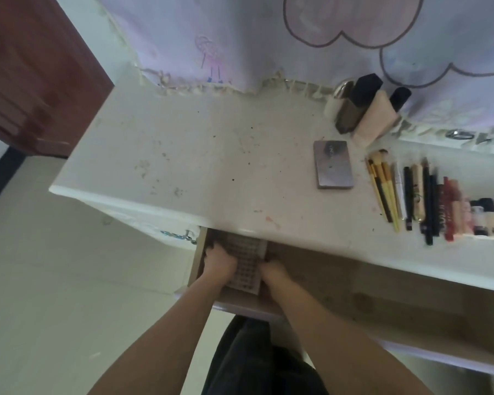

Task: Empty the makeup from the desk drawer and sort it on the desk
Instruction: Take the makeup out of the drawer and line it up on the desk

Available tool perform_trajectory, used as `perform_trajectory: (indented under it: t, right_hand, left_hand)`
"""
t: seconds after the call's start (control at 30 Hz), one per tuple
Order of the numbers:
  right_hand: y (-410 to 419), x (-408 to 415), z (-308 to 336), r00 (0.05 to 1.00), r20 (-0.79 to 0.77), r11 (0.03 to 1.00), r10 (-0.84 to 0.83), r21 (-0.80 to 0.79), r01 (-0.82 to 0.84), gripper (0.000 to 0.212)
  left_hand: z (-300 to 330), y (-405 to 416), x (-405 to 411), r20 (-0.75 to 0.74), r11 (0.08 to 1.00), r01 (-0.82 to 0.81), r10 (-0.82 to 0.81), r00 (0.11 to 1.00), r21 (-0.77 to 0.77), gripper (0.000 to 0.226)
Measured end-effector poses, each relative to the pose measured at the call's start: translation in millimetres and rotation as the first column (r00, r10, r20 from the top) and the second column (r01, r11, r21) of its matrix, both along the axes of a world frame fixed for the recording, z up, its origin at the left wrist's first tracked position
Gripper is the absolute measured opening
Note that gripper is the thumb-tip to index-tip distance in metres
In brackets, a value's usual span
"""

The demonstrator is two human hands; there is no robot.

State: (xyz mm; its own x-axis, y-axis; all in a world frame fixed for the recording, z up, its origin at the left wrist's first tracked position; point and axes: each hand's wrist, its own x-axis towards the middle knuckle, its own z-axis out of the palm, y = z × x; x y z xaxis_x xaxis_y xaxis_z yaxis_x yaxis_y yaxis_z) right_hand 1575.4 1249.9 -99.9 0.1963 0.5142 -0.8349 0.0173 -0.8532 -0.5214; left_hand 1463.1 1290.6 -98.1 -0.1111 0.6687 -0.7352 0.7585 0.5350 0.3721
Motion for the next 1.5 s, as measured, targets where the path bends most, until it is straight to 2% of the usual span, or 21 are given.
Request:
perform_trajectory:
  t: [0.17, 0.3, 0.37, 0.43, 0.5, 0.6, 0.7, 0.83, 0.97, 1.1, 1.27, 1.3, 1.37, 1.5]
  right_hand:
    - [-5.8, 18.9, 27.9, 0.998, -0.049, 0.999, 0.034, 0.039, -0.033, 0.030]
    - [-16.8, 39.4, 61.5, 0.997, -0.078, 0.999, 0.013, 0.054, -0.009, 0.020]
    - [-26.0, 45.6, 83.5, 0.990, -0.130, 0.998, 0.058, 0.011, -0.057, 0.020]
    - [-34.1, 51.1, 106.2, 0.971, -0.133, 0.978, 0.200, -0.039, -0.207, 0.025]
    - [-36.2, 59.0, 132.4, 0.937, -0.127, 0.942, 0.326, -0.040, -0.333, 0.027]
    - [-25.4, 75.9, 170.6, 0.923, -0.143, 0.934, 0.357, 0.061, -0.351, 0.030]
    - [5.0, 92.4, 187.1, 0.931, 0.072, 0.903, 0.359, 0.224, -0.366, 0.033]
    - [62.6, 101.7, 173.7, 0.910, 0.346, 0.879, 0.226, 0.330, -0.344, 0.044]
    - [98.4, 100.7, 164.7, 0.774, 0.552, 0.857, 0.310, 0.189, -0.479, 0.039]
    - [113.5, 103.1, 154.3, 0.687, 0.646, 0.863, 0.332, 0.086, -0.497, 0.034]
    - [116.8, 110.2, 158.1, 0.553, 0.664, 0.794, 0.504, -0.105, -0.599, 0.035]
    - [114.5, 111.2, 158.7, 0.535, 0.677, 0.784, 0.506, -0.101, -0.613, 0.035]
    - [109.6, 113.5, 155.5, 0.552, 0.682, 0.771, 0.479, -0.026, -0.637, 0.036]
    - [85.0, 125.2, 146.7, 0.672, 0.634, 0.791, 0.383, 0.150, -0.593, 0.043]
  left_hand:
    - [11.2, -9.9, -6.6, 0.123, 0.998, 0.015, -0.008, 0.992, -0.057, 0.041]
    - [55.3, -9.5, -7.7, 0.112, 0.964, 0.245, -0.234, 0.966, -0.105, 0.038]
    - [88.0, -10.7, -11.0, 0.152, 0.933, 0.321, -0.298, 0.942, -0.163, 0.037]
    - [121.4, -14.1, -14.4, 0.203, 0.911, 0.378, -0.344, 0.917, -0.162, 0.034]
    - [153.0, -14.3, -18.4, 0.248, 0.914, 0.381, -0.340, 0.907, -0.139, 0.026]
    - [188.8, -0.6, -21.3, 0.344, 0.935, 0.339, -0.287, 0.894, -0.102, 0.031]
    - [202.8, 29.9, -3.0, 0.419, 0.973, 0.229, -0.213, 0.883, 0.012, 0.034]
    - [174.5, 82.6, 37.8, 0.329, 0.957, 0.157, -0.234, 0.915, 0.245, 0.044]
    - [137.3, 118.1, 56.2, 0.218, 0.938, 0.160, -0.233, 0.948, 0.309, 0.042]
    - [121.4, 129.0, 70.1, 0.051, 0.891, 0.277, -0.315, 0.948, 0.360, 0.039]
    - [114.6, 131.6, 82.2, -0.140, 0.836, 0.404, -0.380, 0.914, 0.372, 0.040]
    - [113.3, 132.1, 83.0, -0.163, 0.828, 0.417, -0.384, 0.909, 0.374, 0.041]
    - [114.3, 130.8, 83.6, -0.177, 0.826, 0.424, -0.386, 0.905, 0.372, 0.042]
    - [121.1, 110.6, 77.0, -0.154, 0.833, 0.401, -0.370, 0.916, 0.381, 0.054]
